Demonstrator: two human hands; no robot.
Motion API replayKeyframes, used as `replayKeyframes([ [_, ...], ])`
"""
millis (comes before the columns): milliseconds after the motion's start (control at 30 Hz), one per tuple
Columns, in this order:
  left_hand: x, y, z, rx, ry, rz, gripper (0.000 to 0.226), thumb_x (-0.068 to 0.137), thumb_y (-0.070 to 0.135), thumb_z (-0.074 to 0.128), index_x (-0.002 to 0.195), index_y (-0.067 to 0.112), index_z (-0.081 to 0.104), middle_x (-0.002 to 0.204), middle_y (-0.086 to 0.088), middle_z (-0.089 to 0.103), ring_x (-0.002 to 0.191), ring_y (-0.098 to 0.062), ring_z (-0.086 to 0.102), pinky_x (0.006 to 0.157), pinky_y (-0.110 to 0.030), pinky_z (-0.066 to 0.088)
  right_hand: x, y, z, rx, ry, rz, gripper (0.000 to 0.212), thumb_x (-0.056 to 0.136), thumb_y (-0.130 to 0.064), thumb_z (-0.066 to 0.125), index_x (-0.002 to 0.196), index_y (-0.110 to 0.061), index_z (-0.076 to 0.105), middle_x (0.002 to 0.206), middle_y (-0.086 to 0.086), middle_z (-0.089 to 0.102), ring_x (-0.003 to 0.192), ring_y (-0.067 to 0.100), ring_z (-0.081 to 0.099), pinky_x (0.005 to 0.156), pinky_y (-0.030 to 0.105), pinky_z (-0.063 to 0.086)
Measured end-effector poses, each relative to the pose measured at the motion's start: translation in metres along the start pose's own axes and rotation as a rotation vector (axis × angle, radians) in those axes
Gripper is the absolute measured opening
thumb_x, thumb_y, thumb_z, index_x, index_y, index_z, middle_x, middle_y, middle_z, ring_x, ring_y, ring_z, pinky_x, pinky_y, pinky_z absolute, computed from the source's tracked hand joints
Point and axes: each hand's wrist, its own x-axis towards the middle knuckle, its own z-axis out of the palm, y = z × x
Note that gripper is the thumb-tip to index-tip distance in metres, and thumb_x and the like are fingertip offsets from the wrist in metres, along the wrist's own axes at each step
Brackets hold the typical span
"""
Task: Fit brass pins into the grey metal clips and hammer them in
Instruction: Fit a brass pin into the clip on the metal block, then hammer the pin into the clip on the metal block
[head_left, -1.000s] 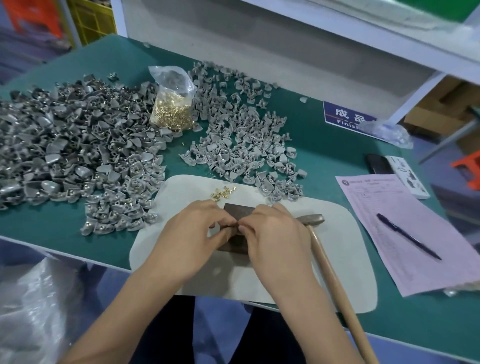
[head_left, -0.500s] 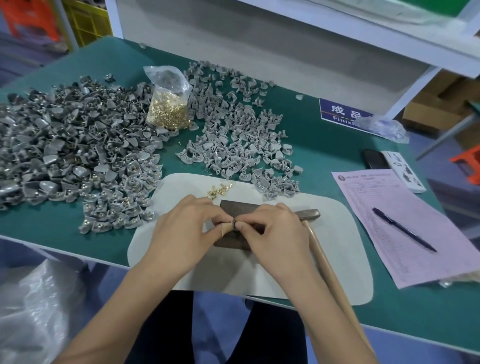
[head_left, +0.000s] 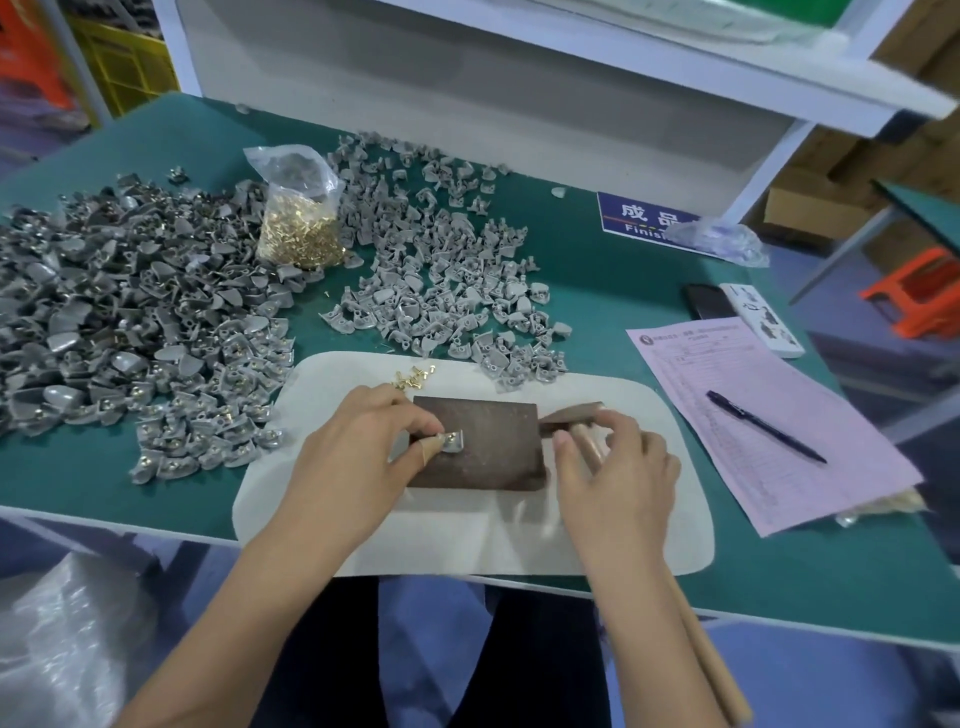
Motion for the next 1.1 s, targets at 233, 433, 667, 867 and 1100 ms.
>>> replayKeyframes([
  [233, 0.003, 0.001, 0.000, 0.025, -0.003, 0.016, 0.004, 0.087, 0.037, 0.074, 0.087, 0.039, 0.072, 0.093, 0.024, 0.060, 0.098, -0.003, 0.048, 0.075, -0.036, 0.050, 0.016, 0.030, -0.012, -0.203, -0.224, -0.017, 0.024, 0.107, -0.032, 0.044, 0.122, -0.017, 0.054, 0.115, 0.008, 0.052, 0.095, 0.036, 0.059, 0.073, 0.042, 0.044],
  [433, 0.003, -0.001, 0.001, -0.020, 0.030, 0.011, 0.002, 0.085, 0.036, 0.078, 0.086, 0.036, 0.076, 0.094, 0.027, 0.067, 0.098, -0.001, 0.056, 0.083, -0.032, 0.051, 0.002, 0.005, -0.025, 0.455, -0.396, -0.176, 0.027, 0.109, -0.029, 0.042, 0.091, -0.025, 0.062, 0.072, -0.009, 0.059, 0.054, 0.011, 0.044, 0.053, 0.027, 0.036],
  [667, 0.002, 0.002, -0.001, 0.077, 0.065, 0.012, 0.005, 0.082, 0.042, 0.078, 0.087, 0.041, 0.076, 0.095, 0.028, 0.070, 0.092, -0.003, 0.063, 0.069, -0.025, 0.049, -0.022, -0.018, -0.024, 0.463, -0.421, -0.355, 0.026, 0.111, -0.030, 0.045, 0.095, -0.033, 0.064, 0.063, -0.021, 0.049, 0.060, 0.006, 0.040, 0.057, 0.016, 0.031],
  [867, 0.000, 0.004, -0.002, 0.148, 0.107, 0.072, 0.008, 0.080, 0.039, 0.081, 0.084, 0.041, 0.075, 0.091, 0.027, 0.070, 0.087, -0.007, 0.064, 0.061, -0.023, 0.046, -0.026, -0.021, -0.022, 0.484, -0.312, -0.353, 0.030, 0.109, -0.036, 0.041, 0.118, -0.031, 0.069, 0.075, -0.027, 0.057, 0.068, -0.001, 0.050, 0.064, 0.018, 0.044],
  [1100, 0.001, 0.001, 0.000, 0.159, 0.128, 0.100, 0.009, 0.080, 0.045, 0.079, 0.084, 0.041, 0.072, 0.088, 0.026, 0.070, 0.083, -0.003, 0.060, 0.055, -0.025, 0.050, -0.027, -0.016, -0.028, 0.431, -0.214, -0.405, 0.033, 0.110, -0.037, 0.039, 0.126, -0.033, 0.067, 0.080, -0.037, 0.057, 0.073, -0.004, 0.057, 0.064, 0.005, 0.036],
])
